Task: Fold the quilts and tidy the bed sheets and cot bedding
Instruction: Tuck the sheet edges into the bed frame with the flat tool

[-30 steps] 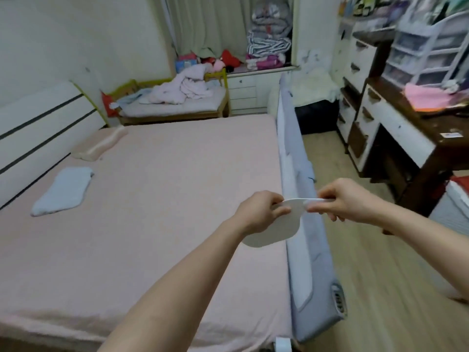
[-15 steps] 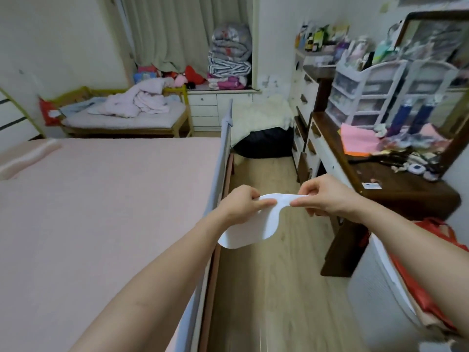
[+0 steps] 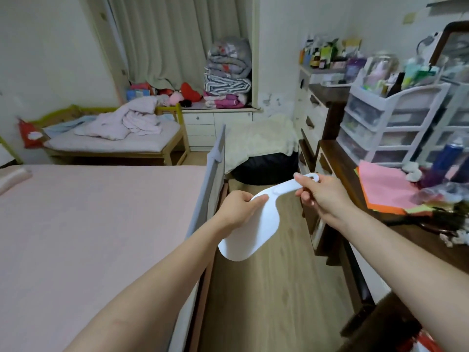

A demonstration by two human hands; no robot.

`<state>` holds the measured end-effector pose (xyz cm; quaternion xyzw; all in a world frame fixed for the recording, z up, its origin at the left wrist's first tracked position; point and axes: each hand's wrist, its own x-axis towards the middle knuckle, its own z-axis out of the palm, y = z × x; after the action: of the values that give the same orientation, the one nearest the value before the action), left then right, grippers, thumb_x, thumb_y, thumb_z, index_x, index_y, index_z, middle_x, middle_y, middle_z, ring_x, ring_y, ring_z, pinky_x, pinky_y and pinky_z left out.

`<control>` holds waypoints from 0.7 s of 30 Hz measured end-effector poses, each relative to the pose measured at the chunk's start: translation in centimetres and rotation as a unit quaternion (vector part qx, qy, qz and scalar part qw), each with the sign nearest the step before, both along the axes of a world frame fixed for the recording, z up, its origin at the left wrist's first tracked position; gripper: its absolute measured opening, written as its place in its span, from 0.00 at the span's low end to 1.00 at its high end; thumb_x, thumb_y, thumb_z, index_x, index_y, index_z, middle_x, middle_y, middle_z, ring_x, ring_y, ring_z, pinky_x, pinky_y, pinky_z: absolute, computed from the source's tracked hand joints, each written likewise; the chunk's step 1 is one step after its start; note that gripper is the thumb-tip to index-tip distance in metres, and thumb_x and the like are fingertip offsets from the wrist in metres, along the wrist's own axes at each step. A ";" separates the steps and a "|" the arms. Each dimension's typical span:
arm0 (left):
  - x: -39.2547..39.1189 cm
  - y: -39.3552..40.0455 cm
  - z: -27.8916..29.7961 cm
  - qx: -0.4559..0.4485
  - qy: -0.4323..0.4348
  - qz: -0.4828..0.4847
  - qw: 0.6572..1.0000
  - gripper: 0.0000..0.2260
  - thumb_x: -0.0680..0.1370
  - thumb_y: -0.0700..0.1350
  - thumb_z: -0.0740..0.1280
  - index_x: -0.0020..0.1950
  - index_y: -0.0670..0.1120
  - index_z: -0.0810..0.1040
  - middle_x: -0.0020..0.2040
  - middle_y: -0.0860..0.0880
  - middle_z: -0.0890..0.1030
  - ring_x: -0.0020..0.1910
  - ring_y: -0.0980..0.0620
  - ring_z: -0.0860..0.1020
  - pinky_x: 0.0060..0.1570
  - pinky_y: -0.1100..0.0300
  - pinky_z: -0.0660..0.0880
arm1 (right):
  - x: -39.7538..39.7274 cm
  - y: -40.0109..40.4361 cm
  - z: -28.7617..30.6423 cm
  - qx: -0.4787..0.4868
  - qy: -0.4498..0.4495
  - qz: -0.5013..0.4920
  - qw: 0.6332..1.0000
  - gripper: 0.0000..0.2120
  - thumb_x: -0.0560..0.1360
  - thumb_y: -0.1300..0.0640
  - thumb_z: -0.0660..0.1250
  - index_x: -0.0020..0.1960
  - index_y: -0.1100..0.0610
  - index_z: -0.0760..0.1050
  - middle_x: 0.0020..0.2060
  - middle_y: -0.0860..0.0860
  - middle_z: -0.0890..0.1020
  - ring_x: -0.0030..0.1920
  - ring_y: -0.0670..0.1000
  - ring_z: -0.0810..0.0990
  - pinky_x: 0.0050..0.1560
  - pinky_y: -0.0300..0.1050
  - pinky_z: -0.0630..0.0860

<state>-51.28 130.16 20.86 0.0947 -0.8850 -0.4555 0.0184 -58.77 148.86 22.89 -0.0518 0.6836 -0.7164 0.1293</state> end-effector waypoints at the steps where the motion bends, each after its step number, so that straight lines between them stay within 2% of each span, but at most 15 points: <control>1: -2.7 -0.6 0.2 -0.002 -0.002 -0.012 1.000 0.21 0.79 0.58 0.62 0.35 0.45 0.66 0.32 0.45 0.63 0.29 0.53 0.62 0.31 0.63 0.56 | -2.7 -0.6 0.4 0.007 -0.002 -0.005 1.000 0.09 0.78 0.57 0.66 0.42 0.62 0.76 0.25 0.53 0.77 0.21 0.43 0.70 0.20 0.32 0.65; 4: -10.6 -2.3 1.3 0.006 -0.018 -0.071 0.997 0.16 0.80 0.57 0.61 0.39 0.46 0.70 0.37 0.44 0.67 0.35 0.50 0.66 0.34 0.60 0.60 | -11.0 -1.8 1.2 0.020 0.009 -0.026 0.999 0.12 0.81 0.55 0.61 0.45 0.62 0.75 0.27 0.53 0.78 0.21 0.43 0.70 0.20 0.33 0.64; 9: -25.6 -4.1 3.0 0.004 -0.020 -0.100 0.995 0.17 0.81 0.52 0.61 0.36 0.44 0.66 0.33 0.46 0.64 0.32 0.51 0.64 0.32 0.61 0.59 | -24.5 -3.7 1.5 0.023 -0.005 -0.090 0.996 0.14 0.82 0.52 0.58 0.45 0.60 0.74 0.29 0.55 0.76 0.24 0.46 0.69 0.24 0.37 0.65; 12: -36.7 -5.4 2.0 0.027 -0.034 -0.105 0.994 0.15 0.80 0.52 0.61 0.39 0.44 0.69 0.36 0.44 0.67 0.35 0.50 0.66 0.35 0.59 0.61 | -34.9 -5.3 0.5 0.010 -0.005 -0.117 0.993 0.14 0.83 0.53 0.57 0.48 0.62 0.74 0.29 0.55 0.75 0.25 0.47 0.67 0.27 0.39 0.64; 15: -45.5 -7.8 1.8 0.029 -0.031 -0.094 0.995 0.13 0.80 0.51 0.62 0.40 0.44 0.71 0.37 0.45 0.69 0.36 0.50 0.67 0.38 0.58 0.62 | -44.0 -7.6 0.2 0.002 -0.007 -0.120 0.993 0.15 0.83 0.52 0.56 0.49 0.62 0.74 0.28 0.54 0.75 0.23 0.47 0.67 0.25 0.38 0.64; 21: -64.2 -14.8 3.2 0.026 -0.012 -0.030 0.999 0.14 0.80 0.51 0.63 0.40 0.44 0.70 0.37 0.46 0.70 0.34 0.50 0.68 0.34 0.59 0.61 | -64.1 -15.4 2.2 0.017 0.019 -0.093 0.995 0.15 0.83 0.52 0.56 0.42 0.58 0.72 0.27 0.54 0.75 0.21 0.46 0.67 0.20 0.37 0.62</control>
<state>-115.52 115.40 24.05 0.0739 -0.8755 -0.4775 -0.0083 -122.87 133.43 25.12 0.0013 0.6998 -0.7125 0.0500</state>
